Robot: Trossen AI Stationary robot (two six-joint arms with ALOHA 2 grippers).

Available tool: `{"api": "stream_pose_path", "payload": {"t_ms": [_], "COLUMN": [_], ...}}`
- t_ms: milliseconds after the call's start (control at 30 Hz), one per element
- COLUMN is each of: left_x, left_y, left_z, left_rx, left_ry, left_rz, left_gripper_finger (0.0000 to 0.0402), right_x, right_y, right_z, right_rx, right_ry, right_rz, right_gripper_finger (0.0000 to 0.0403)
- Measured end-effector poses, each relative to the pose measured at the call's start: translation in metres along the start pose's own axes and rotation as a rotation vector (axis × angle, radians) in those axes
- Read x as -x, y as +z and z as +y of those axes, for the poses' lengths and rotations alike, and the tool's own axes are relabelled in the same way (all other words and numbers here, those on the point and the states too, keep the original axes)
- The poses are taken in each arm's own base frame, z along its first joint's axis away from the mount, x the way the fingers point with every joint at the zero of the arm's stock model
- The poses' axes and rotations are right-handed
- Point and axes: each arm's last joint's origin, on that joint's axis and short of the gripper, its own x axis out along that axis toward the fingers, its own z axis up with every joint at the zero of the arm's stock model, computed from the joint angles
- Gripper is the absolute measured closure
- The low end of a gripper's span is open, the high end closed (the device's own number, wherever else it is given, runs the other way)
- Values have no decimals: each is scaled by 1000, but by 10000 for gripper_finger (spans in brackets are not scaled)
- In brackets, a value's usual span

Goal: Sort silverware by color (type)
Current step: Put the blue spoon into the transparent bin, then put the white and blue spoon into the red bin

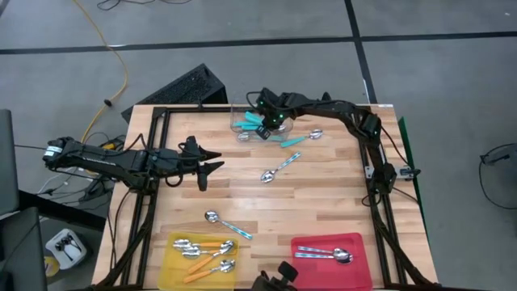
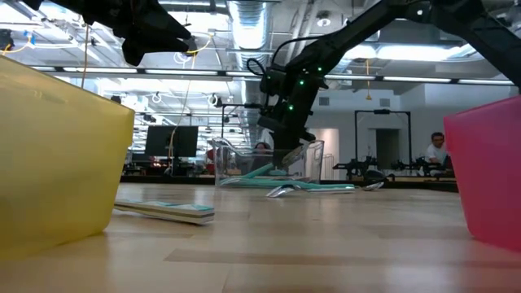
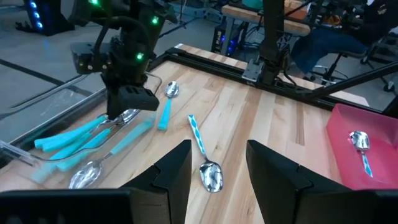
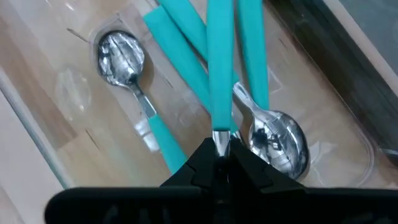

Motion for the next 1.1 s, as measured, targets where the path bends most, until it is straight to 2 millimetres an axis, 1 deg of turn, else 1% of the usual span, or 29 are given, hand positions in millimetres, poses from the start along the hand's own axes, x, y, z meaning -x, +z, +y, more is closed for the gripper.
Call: {"api": "stream_pose_path", "payload": {"t_ms": [233, 367, 667, 800, 833, 933, 967, 1100], "left_x": [0, 0, 0, 0, 0, 0, 0, 0], "left_y": [0, 0, 0, 0, 0, 0, 0, 0], "left_z": [0, 0, 0, 0, 0, 0, 0, 0], "left_rx": [1, 0, -2, -6, -6, -5, -4, 2], "left_ry": [5, 5, 7, 8, 7, 8, 7, 7], "left_rz": [-2, -2, -3, -3, -4, -3, -3, -3], "left_gripper_finger": [265, 265, 265, 265, 265, 265, 265, 265], "right_x": [-2, -9, -8, -8, -4, 21, 33, 83], "right_y": [-2, -5, -3, -2, 1, 12, 18, 28], "right_z": [0, 0, 0, 1, 1, 4, 4, 6], "right_rx": [-20, -25, -26, 20, 30, 65, 80, 154], "right_ry": [-2, -5, -1, 4, 11, 33, 35, 35], "right_rz": [19, 46, 26, 17, 15, -7, -25, 6], "right_gripper_finger": [347, 331, 295, 277, 273, 268, 267, 267]}}
